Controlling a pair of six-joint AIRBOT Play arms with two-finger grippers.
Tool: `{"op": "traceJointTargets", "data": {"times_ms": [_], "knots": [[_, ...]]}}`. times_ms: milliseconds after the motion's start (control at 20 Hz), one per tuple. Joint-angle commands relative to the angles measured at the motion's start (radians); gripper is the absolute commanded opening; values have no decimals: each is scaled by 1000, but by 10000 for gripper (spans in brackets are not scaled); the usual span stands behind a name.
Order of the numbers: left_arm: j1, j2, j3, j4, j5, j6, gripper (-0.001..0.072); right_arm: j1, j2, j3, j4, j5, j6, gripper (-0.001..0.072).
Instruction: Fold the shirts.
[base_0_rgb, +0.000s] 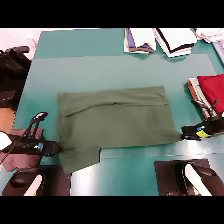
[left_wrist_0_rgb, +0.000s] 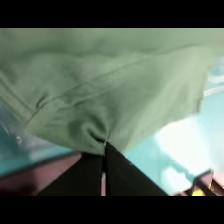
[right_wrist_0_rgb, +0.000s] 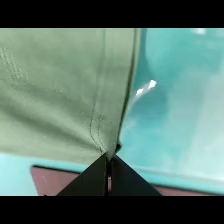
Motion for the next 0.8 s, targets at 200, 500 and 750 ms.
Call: {"op": "traceJointTargets", "data": {"times_ms": [200,500,750], "knots": [[1,-106,163,31,52,16,22,43,-45,187,-50,-10,30,14],[1,-497,387,99,297,66,23,185,-426,496,-49,-121,76,14],[1,-702,527,122,429,65,24,232,-694,761,-22,-122,77,14]]}}
